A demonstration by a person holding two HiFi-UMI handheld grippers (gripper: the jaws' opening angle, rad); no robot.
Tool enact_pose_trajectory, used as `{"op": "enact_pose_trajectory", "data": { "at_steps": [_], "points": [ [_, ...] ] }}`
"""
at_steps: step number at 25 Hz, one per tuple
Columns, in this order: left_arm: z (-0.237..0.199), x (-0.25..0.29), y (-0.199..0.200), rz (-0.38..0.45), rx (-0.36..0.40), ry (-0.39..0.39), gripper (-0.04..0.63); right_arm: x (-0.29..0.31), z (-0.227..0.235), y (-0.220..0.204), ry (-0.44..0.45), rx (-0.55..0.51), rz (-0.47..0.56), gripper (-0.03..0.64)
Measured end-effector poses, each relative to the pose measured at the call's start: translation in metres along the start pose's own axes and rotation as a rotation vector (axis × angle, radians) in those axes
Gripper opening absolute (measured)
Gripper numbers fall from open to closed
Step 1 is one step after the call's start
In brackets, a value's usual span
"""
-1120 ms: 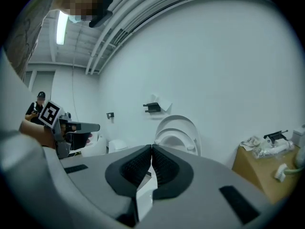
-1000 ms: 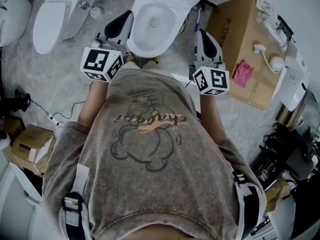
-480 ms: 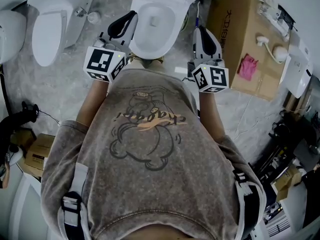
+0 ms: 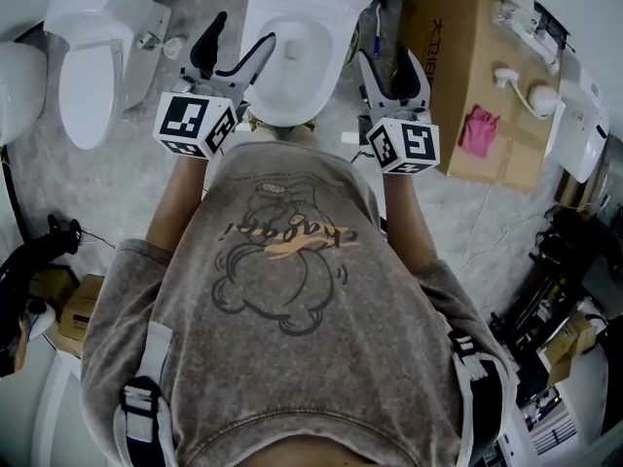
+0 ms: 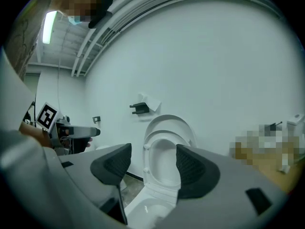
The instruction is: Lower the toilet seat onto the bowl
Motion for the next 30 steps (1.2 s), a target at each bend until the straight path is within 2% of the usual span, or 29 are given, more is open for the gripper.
{"op": "enact_pose_trajectory", "data": {
  "at_steps": [6,10,14,21,25,30],
  "points": [
    [-0.022,0.044,0.019,-0.004,0.056,-0.023,0.331,0.044,0.017,0.011,0.050,-0.058,-0.047,0.285],
    [-0.038,0.092,0.038,-0.012,0.142,-0.065,0.331,0.088,0.036,0.024,0.083,-0.131,-0.061,0.285],
    [-0.058,0.148,0.044,-0.052,0.210,-0.084,0.331,0.145,0.063,0.040,0.096,-0.220,-0.078,0.285],
    [-0.100,0.239,0.040,-0.162,0.345,-0.040,0.331,0.236,0.105,0.057,0.101,-0.376,-0.161,0.285],
    [-0.117,0.274,0.032,-0.242,0.374,-0.052,0.331,0.266,0.115,0.043,0.124,-0.412,-0.254,0.285],
    [-0.125,0.288,0.015,-0.306,0.338,-0.082,0.330,0.280,0.118,0.025,0.117,-0.430,-0.325,0.285]
  ]
}}
Point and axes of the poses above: the fingertips, and each gripper's own axes: x forward along the fingers, z to its right, y out of its top, the point moved 9 cm from there along -x, backward along the fingers, and after that the axes turned 6 degrees about -z, right-handed, at the moved point
